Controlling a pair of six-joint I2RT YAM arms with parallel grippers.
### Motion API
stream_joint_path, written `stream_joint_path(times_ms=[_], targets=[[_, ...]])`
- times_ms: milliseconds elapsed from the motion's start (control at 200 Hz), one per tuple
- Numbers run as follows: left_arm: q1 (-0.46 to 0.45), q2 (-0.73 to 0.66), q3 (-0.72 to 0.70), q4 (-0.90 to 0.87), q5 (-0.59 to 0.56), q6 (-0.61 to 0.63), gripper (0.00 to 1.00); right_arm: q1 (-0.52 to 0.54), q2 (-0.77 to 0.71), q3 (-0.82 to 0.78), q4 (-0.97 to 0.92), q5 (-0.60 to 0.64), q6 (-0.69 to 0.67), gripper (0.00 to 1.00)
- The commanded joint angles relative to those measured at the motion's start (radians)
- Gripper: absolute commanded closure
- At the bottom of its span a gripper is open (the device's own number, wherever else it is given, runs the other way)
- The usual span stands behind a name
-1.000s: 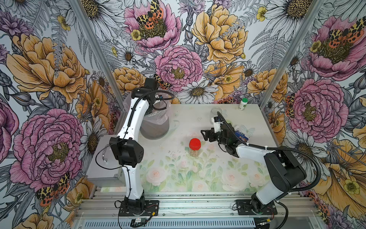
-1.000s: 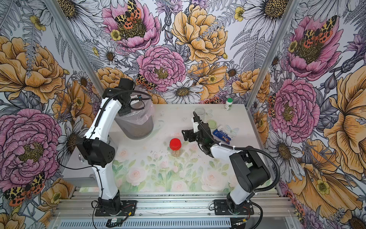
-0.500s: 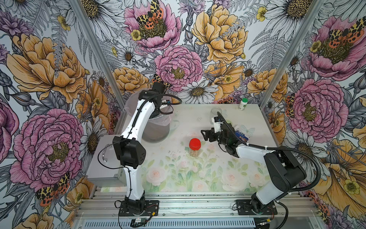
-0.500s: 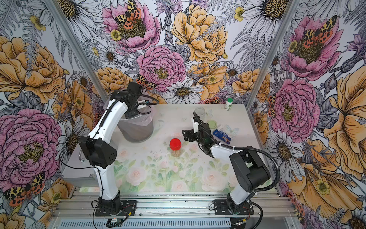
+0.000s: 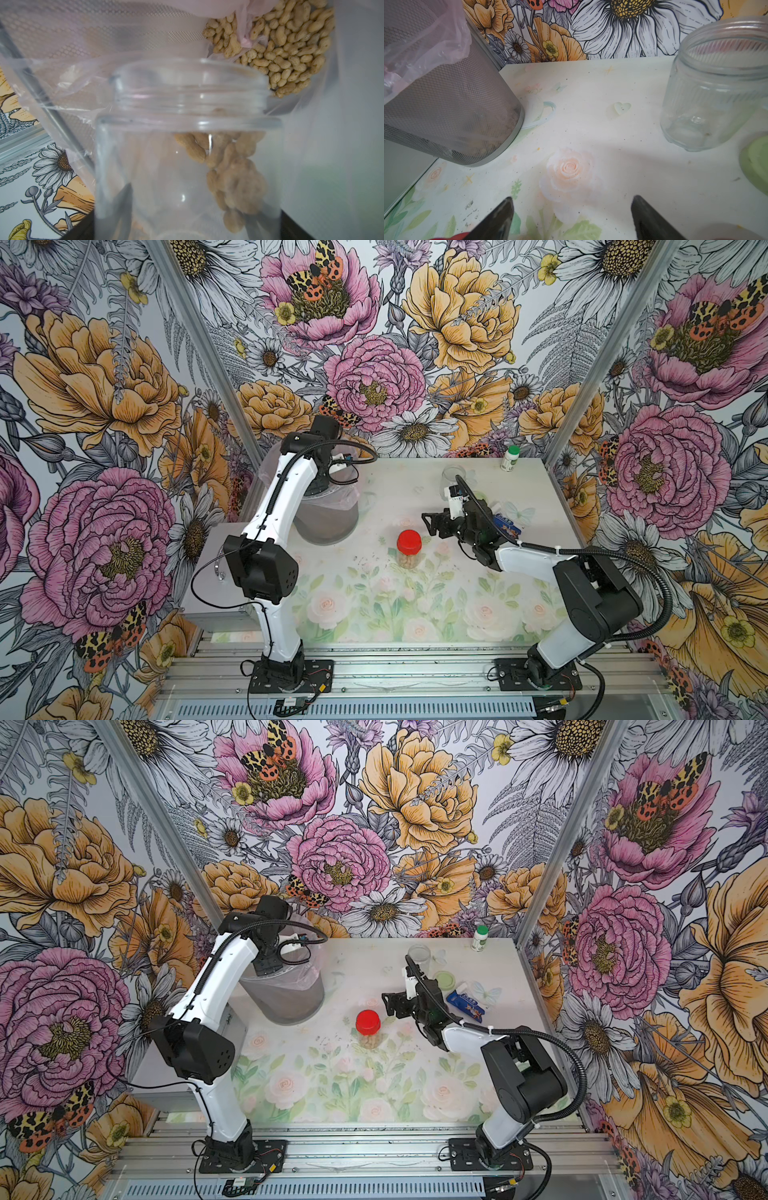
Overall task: Empty moldy peanuts from jars
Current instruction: Pour the moldy peanuts from the jar into the trash bin.
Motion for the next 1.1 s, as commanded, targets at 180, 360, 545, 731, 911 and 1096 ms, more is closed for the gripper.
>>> stream_joint_path(times_ms=[180,360,545,731,911,1096], targets=[[0.001,0.102,0.195,-0.018,0.0,-0.019,0.7,-0.006,0.024,-0.008,0.059,0.001,0.009,0.11],[0.103,0.03,0.137,-0.016,-0.002,-0.03,0.7,-0.006,0.024,-0.004,0.047,-0.003,0.012,0.11],[0.094,0.062,0.225,-0.016,0.073,-0.068,0.7,-0.003,0.07,0.033,0.054,-0.039,0.032,0.12],[0.106,0.123,0.279,-0.034,0.107,-0.104,0.7,0.004,0.044,0.015,0.053,-0.031,0.036,0.12],[0.112,0.111,0.292,-0.063,0.131,-0.113,0.72,0.001,0.037,0.024,0.056,-0.033,0.013,0.12],[0.056,0.073,0.121,-0.054,0.052,-0.09,0.73,-0.002,0.057,0.015,0.135,-0.028,0.027,0.11]])
